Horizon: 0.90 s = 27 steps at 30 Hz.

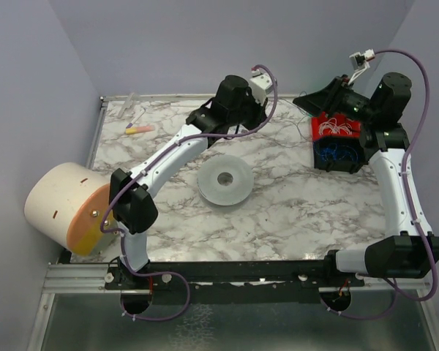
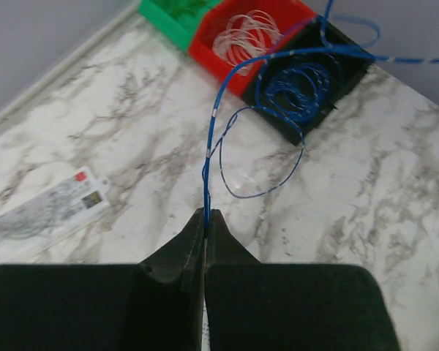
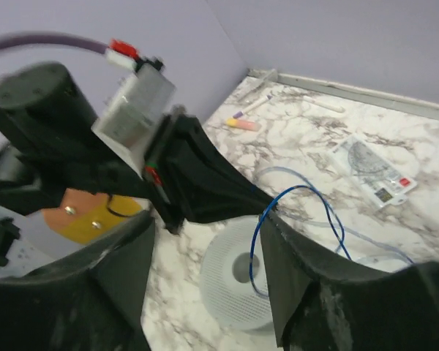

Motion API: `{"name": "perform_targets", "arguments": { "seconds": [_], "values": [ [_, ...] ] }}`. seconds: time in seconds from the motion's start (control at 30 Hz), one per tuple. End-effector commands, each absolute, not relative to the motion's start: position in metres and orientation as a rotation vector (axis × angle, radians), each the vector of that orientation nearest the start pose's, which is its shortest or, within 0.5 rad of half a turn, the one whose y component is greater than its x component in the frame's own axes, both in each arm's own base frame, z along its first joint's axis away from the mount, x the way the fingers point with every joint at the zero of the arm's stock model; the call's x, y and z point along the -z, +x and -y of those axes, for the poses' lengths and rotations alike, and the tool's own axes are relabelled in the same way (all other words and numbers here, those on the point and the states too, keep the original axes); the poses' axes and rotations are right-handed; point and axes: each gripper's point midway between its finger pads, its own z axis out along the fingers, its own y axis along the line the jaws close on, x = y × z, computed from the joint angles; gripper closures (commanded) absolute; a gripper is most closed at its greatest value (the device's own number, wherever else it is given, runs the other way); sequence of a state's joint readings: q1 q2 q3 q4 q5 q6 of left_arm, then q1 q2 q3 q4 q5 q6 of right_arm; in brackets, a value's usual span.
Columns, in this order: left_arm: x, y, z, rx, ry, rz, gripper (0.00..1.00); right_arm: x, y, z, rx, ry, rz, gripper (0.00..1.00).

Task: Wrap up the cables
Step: Adjust the cable at the center of the board.

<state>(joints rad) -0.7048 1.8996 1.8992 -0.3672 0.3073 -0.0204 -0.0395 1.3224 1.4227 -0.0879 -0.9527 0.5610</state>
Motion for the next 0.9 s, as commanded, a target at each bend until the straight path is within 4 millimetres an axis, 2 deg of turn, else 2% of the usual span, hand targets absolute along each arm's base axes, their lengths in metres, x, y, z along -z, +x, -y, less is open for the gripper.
{"name": "perform_targets", "arguments": {
  "seconds": [0.0, 0.07, 0.13, 0.27, 0.4, 0.47, 0.6, 0.77, 0.87],
  "values": [
    [-0.394, 0.422, 0.327, 0.369, 0.559, -1.682, 1.0, -0.383, 0.373, -0.128, -0.937, -0.383, -1.738, 0.28],
    [-0.415, 0.422, 0.308, 0.303, 0.497, -1.651, 1.0, -0.364, 0.377, -0.121, -0.855, -0.434, -1.772, 0.18],
    [-0.431, 0.418, 0.296, 0.286, 0.465, -1.627, 1.0, -0.343, 0.377, -0.117, -0.791, -0.507, -1.798, 0.13],
    [-0.454, 0.408, 0.278, 0.271, 0.394, -1.598, 1.0, -0.302, 0.374, -0.109, -0.658, -0.697, -1.808, 0.09],
    [-0.474, 0.4, 0.26, 0.236, 0.352, -1.563, 1.0, -0.268, 0.363, -0.112, -0.563, -0.928, -1.717, 0.0],
    [-0.48, 0.397, 0.255, 0.226, 0.344, -1.554, 1.0, -0.255, 0.36, -0.117, -0.497, -1.018, -1.635, 0.0],
    [-0.489, 0.39, 0.246, 0.204, 0.348, -1.536, 1.0, -0.234, 0.377, -0.118, -0.307, -1.037, -1.627, 0.0],
    [-0.495, 0.386, 0.233, 0.176, 0.327, -1.525, 1.0, -0.219, 0.405, -0.122, -0.211, -0.967, -1.687, 0.0],
    [-0.494, 0.384, 0.231, 0.183, 0.331, -1.526, 1.0, -0.215, 0.419, -0.123, -0.154, -0.904, -1.708, 0.05]
  ]
}}
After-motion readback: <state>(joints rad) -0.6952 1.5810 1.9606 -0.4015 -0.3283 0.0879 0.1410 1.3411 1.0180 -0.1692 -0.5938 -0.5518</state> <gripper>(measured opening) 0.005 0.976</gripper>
